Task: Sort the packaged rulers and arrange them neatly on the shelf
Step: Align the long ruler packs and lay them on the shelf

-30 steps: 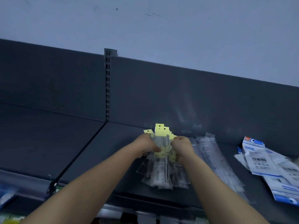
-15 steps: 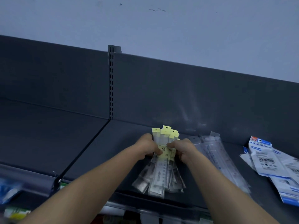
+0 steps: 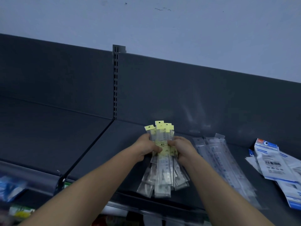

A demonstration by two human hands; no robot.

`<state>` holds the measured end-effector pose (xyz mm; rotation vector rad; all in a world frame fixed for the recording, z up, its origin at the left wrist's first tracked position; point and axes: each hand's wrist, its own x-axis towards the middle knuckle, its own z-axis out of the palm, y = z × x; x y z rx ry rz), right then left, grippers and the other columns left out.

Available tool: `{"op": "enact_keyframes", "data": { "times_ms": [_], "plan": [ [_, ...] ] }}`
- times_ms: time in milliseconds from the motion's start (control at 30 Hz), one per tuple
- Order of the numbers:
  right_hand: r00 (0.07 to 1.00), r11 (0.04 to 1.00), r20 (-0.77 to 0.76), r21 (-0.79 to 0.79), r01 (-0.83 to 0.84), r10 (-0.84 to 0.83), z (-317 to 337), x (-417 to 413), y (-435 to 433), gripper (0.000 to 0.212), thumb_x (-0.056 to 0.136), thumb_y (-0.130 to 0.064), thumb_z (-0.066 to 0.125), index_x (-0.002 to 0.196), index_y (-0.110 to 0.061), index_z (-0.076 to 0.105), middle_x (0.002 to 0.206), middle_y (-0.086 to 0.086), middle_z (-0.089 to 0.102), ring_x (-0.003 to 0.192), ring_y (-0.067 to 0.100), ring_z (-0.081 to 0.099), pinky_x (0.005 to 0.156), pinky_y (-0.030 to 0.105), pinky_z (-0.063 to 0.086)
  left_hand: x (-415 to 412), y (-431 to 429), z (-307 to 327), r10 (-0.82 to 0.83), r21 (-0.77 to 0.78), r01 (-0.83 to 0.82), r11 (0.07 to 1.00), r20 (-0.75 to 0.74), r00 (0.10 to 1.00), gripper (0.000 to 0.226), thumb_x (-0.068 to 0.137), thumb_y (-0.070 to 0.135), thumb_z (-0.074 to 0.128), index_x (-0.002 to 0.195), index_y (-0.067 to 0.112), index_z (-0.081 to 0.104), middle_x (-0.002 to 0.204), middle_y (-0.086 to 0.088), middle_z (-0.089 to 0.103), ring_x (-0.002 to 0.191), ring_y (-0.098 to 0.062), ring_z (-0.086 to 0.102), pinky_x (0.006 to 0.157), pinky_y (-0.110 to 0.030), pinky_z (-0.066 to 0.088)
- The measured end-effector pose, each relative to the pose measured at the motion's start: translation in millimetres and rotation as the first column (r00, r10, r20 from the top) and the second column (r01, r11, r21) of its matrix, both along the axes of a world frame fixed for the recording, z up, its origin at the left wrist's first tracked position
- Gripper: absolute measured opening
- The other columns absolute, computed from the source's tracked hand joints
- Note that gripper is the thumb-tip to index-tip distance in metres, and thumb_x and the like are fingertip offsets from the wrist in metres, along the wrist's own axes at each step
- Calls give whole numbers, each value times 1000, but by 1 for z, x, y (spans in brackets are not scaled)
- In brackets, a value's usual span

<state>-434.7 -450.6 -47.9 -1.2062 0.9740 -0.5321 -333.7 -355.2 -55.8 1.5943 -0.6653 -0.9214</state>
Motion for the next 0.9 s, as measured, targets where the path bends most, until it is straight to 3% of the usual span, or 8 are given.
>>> {"op": "enact_keyframes", "data": {
  "times_ms": [100, 233, 367, 533, 667, 767, 900],
  "plan": [
    [998, 999, 57, 47, -12, 10, 2, -1, 1, 26, 88, 10, 53, 112, 3, 62, 103, 24, 69, 82, 34, 69, 52, 36, 57, 4, 1, -1, 25, 7, -25, 1000, -59, 998, 36, 77, -12, 69, 107, 5, 61, 109, -11, 70, 103, -26, 64, 97, -40, 50],
    [992, 998, 121, 64, 24, -31, -1, 3, 2, 30, 88, 10, 52, 114, 2, 62, 103, 24, 69, 89, 38, 69, 65, 44, 59, 4, 5, 6, -7, 9, 8, 1000, -64, 998, 31, 81, -9, 65, 107, 7, 66, 104, -7, 71, 102, -25, 65, 96, -40, 50],
    [986, 998, 158, 56, 42, -50, 5, 7, 3, 26, 90, 5, 52, 112, -4, 63, 101, 21, 70, 83, 34, 68, 63, 42, 57, 2, 5, 17, -41, -75, 31, 997, -125, 991, 45, 85, -13, 56, 119, 16, 61, 106, -9, 71, 98, -27, 67, 82, -41, 56],
    [969, 992, 217, -73, -103, 117, 19, 9, 8, 26, 95, 0, 48, 115, -11, 61, 106, 18, 70, 92, 35, 68, 69, 43, 56, -1, 2, 25, 53, -216, -101, 971, -217, 975, 55, 87, -18, 48, 131, 15, 51, 109, -12, 68, 93, -25, 67, 66, -34, 57],
    [954, 956, 91, -104, -274, 284, 24, 4, 9, 30, 91, -15, 65, 119, -5, 58, 106, 16, 70, 93, 30, 70, 75, 41, 57, 2, 4, 34, 162, -305, -271, 913, -338, 927, 48, 89, -17, 46, 129, 8, 49, 105, -11, 67, 86, -24, 66, 57, -30, 54],
    [894, 888, -30, -106, -448, 448, 24, -2, 14, 32, 83, -4, 72, 113, -4, 62, 104, 14, 72, 91, 27, 70, 80, 40, 57, 5, 5, 35, 200, -359, -350, 865, -393, 897, 48, 89, -19, 43, 128, 9, 48, 108, -13, 66, 90, -26, 64, 62, -36, 54],
    [886, 866, -88, -191, -463, 454, 21, 3, 17, 34, 76, 4, 75, 104, -10, 64, 102, 11, 73, 93, 27, 70, 88, 45, 55, 9, 13, 34, 147, -387, -327, 862, -426, 893, 47, 89, -21, 37, 127, 4, 48, 109, -15, 64, 95, -28, 63, 68, -40, 55]
  ]
}}
